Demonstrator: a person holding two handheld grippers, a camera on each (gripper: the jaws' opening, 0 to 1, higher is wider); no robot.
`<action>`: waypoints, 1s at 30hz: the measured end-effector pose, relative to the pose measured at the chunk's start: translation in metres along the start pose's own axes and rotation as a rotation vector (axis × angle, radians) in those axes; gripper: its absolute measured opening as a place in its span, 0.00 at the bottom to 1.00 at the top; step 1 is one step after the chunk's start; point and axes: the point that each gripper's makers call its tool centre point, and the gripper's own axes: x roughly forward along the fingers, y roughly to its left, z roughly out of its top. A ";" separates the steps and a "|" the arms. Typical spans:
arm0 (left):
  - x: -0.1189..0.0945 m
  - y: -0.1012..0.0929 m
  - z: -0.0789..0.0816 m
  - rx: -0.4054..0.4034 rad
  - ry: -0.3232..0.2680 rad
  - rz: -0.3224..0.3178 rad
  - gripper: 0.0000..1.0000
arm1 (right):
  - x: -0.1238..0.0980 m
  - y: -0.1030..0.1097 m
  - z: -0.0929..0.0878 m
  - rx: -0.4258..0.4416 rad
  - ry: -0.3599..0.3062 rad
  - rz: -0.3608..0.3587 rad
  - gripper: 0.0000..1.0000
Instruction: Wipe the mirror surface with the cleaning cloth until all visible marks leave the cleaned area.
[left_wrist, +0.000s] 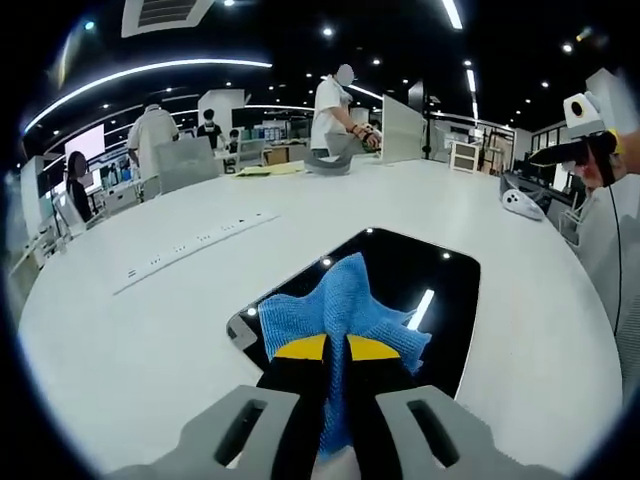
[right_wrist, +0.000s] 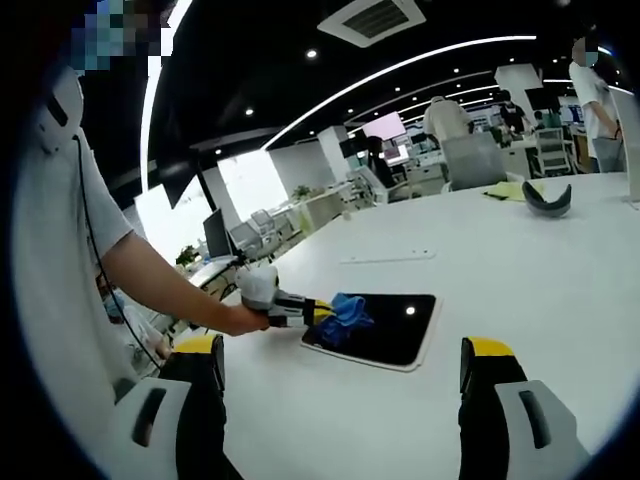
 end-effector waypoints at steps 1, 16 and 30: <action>-0.001 -0.001 -0.001 -0.005 0.000 0.001 0.03 | 0.000 0.000 0.000 -0.001 0.000 0.001 0.98; -0.020 -0.019 -0.011 -0.032 0.007 0.020 0.03 | -0.002 0.009 0.004 -0.009 -0.009 0.017 0.98; -0.033 -0.031 -0.018 -0.054 0.000 0.034 0.03 | -0.004 0.014 0.007 -0.021 -0.015 0.025 0.98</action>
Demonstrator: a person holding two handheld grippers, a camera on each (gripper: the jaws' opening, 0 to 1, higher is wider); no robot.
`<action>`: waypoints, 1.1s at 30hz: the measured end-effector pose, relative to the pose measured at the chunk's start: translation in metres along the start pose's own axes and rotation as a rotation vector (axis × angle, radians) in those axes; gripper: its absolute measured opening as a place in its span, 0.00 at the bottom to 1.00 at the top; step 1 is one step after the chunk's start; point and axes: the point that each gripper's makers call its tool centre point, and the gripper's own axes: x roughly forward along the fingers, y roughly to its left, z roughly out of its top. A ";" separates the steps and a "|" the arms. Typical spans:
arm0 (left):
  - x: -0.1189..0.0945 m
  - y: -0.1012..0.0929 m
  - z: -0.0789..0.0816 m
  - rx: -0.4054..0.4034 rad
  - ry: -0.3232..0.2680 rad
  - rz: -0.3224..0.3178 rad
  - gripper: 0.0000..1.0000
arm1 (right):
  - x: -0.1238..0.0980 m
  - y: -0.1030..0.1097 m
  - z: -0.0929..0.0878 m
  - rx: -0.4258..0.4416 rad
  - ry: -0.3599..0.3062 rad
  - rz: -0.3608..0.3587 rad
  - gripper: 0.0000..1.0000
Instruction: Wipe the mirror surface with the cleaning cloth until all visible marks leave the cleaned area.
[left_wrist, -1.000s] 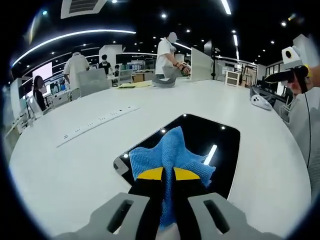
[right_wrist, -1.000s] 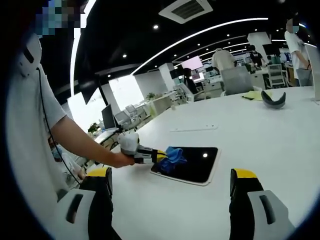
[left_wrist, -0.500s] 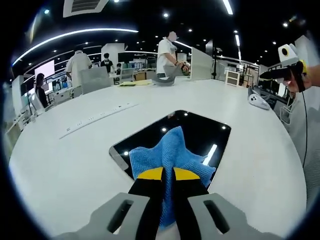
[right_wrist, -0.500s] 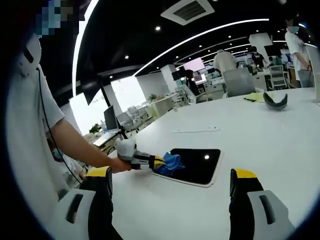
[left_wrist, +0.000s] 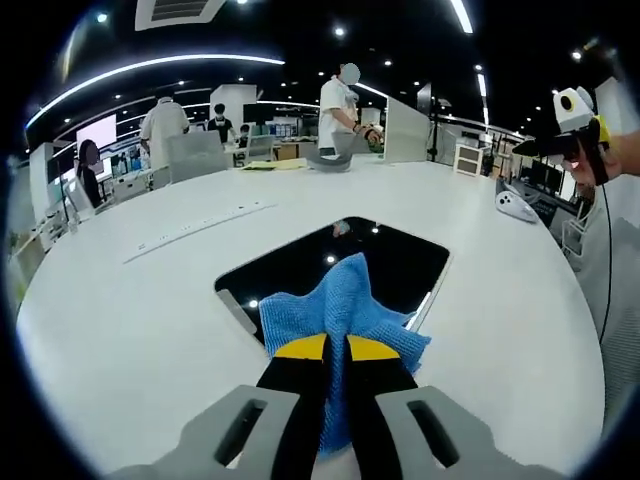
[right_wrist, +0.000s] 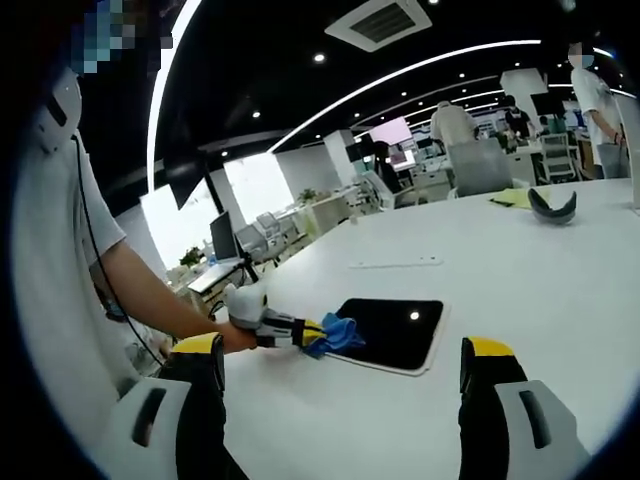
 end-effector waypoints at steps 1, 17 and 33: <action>-0.001 -0.001 0.000 -0.001 0.000 0.000 0.03 | 0.000 0.000 0.000 0.000 0.000 0.001 0.98; -0.007 -0.006 -0.007 -0.015 0.014 -0.001 0.03 | -0.003 0.003 0.000 0.000 -0.008 0.011 0.98; -0.008 -0.005 -0.011 -0.030 0.006 0.003 0.03 | -0.004 0.003 -0.005 0.008 -0.002 0.006 0.98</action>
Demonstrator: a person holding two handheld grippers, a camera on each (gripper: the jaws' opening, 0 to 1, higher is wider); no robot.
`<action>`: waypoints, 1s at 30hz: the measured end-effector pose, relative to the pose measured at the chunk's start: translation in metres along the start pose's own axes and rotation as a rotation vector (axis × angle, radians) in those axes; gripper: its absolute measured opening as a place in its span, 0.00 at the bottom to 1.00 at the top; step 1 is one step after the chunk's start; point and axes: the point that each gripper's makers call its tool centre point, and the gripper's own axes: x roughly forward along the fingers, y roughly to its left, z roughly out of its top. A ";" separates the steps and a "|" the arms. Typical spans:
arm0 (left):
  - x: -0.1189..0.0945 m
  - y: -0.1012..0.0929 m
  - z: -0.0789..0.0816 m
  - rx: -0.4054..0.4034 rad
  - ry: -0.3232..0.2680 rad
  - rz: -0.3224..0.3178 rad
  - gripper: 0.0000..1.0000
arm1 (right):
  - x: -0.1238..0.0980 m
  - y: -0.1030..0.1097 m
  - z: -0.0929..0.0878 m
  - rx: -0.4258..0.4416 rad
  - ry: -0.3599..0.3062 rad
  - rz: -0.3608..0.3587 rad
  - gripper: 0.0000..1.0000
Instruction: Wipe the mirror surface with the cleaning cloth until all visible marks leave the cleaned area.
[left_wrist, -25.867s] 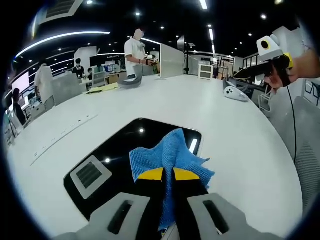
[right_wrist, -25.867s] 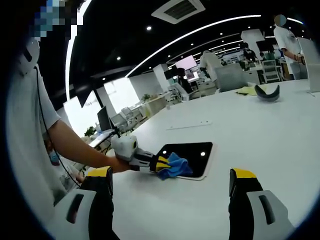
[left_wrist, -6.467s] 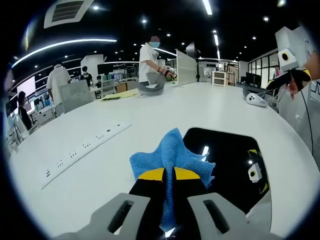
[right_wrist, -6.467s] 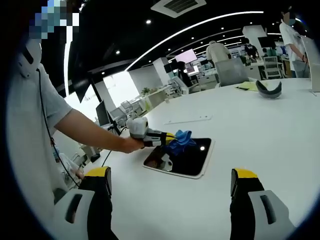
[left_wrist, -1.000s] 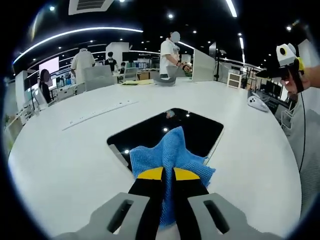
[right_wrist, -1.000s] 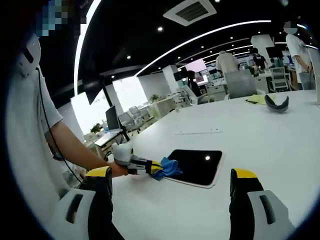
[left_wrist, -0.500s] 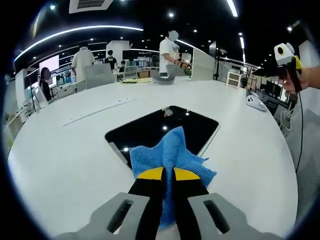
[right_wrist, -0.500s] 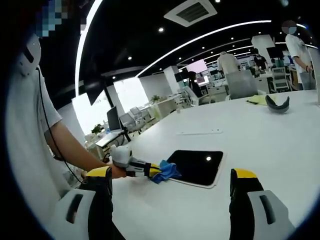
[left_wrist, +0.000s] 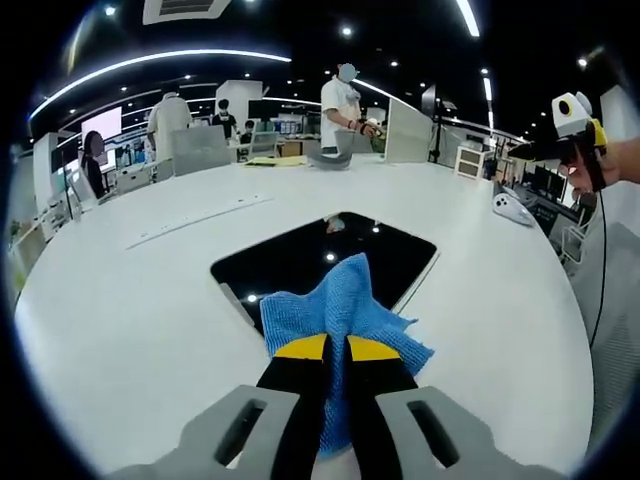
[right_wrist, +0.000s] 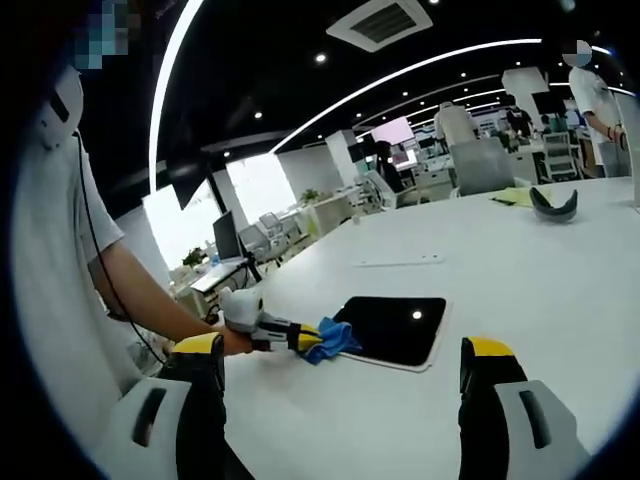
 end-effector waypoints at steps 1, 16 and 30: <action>0.000 0.000 0.000 -0.002 0.000 -0.001 0.03 | 0.000 0.000 0.000 0.000 0.001 0.000 0.98; 0.001 0.001 0.002 -0.026 0.012 -0.024 0.03 | 0.001 -0.002 -0.004 0.008 0.004 -0.004 0.98; -0.007 0.002 0.016 -0.071 0.002 -0.028 0.03 | -0.001 -0.003 -0.004 0.011 0.000 -0.012 0.98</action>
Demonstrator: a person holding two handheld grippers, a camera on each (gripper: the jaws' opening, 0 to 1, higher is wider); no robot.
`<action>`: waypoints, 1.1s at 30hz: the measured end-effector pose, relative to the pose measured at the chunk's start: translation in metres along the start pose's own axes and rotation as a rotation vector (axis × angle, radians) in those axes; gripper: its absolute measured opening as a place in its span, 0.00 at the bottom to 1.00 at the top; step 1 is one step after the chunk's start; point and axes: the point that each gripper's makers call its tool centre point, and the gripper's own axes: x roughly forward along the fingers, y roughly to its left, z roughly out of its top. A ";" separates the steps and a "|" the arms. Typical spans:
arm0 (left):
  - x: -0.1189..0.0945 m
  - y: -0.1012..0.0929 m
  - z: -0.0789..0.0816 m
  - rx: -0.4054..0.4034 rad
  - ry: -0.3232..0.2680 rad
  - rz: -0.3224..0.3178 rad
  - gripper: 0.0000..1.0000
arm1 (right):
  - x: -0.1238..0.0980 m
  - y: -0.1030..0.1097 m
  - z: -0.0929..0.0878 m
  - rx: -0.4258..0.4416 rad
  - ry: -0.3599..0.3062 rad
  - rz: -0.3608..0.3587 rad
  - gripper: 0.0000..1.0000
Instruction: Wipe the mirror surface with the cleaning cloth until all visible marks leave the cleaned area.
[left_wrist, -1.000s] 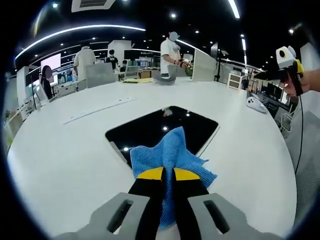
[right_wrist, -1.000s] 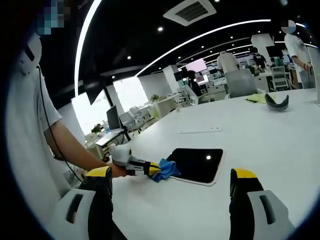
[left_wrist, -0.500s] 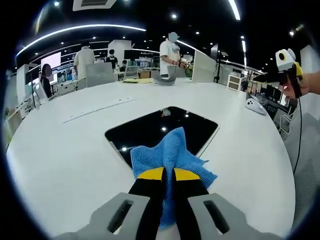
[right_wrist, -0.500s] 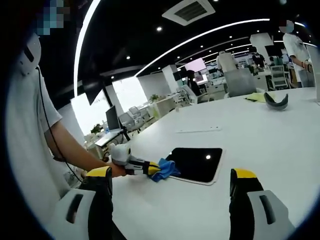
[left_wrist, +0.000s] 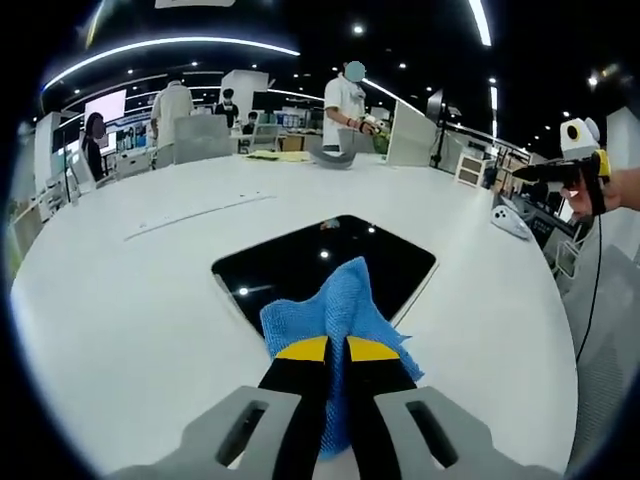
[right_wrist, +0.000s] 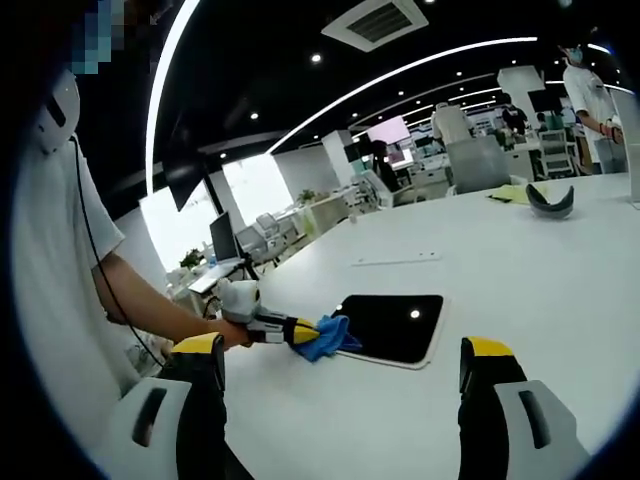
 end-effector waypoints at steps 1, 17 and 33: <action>-0.002 -0.001 0.004 0.016 -0.007 -0.002 0.03 | 0.000 0.000 0.000 -0.002 -0.001 -0.001 0.98; -0.073 -0.012 0.036 0.000 -0.073 0.032 0.03 | 0.005 0.004 0.004 -0.008 -0.013 0.017 0.98; -0.114 -0.025 -0.006 -0.057 -0.007 0.059 0.03 | 0.009 0.009 0.004 -0.017 -0.005 0.035 0.98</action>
